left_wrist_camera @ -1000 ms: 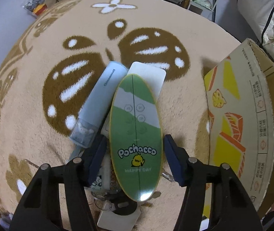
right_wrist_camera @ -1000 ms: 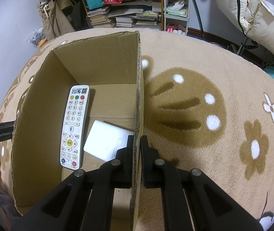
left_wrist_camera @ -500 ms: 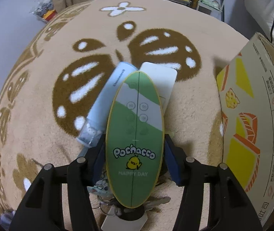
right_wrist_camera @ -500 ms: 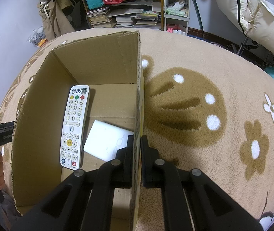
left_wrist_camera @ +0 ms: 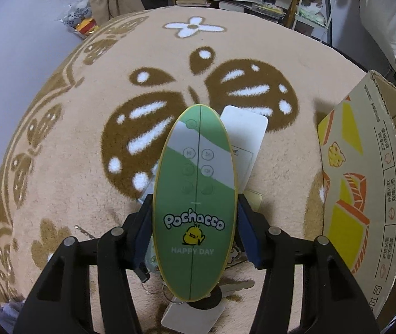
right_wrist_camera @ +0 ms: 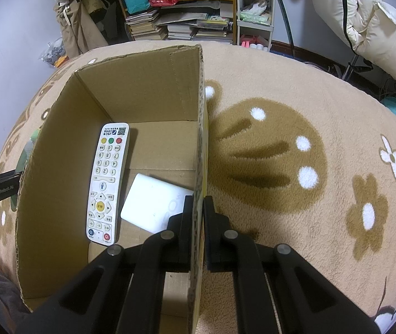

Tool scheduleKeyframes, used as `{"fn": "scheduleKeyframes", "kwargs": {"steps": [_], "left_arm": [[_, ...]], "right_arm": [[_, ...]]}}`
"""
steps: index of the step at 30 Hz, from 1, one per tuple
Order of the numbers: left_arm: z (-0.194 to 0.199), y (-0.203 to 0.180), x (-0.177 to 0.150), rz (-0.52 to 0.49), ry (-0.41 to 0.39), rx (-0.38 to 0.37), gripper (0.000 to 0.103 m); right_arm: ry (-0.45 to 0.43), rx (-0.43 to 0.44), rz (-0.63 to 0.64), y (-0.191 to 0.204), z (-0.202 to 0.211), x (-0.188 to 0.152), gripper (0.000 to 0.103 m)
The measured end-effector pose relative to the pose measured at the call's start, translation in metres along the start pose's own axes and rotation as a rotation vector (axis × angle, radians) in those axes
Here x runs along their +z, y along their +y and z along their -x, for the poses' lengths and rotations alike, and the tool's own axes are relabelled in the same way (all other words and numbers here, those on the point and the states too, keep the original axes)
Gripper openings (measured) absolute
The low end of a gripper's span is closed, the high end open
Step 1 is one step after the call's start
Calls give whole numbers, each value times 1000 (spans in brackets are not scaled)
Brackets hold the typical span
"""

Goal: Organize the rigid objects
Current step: 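Lower the left gripper onto the green Pochacco board and grasp it, then carry the green Pochacco board into the box and open the left gripper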

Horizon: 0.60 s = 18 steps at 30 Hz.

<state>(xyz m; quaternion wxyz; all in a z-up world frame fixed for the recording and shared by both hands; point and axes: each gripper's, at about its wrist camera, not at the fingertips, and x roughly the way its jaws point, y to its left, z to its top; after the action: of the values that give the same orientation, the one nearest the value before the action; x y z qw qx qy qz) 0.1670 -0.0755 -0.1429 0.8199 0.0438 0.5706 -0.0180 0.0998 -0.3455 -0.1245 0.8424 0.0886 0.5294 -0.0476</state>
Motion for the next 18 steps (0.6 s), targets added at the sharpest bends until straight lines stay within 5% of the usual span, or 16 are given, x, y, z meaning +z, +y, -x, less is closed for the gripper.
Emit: {"fn": "scheduleKeyframes", "kwargs": {"steps": [18], "left_arm": [[68,-9,-1,-39,-148,-23,54]], "right_arm": [[1,1,0,0,0,-1,8]]}}
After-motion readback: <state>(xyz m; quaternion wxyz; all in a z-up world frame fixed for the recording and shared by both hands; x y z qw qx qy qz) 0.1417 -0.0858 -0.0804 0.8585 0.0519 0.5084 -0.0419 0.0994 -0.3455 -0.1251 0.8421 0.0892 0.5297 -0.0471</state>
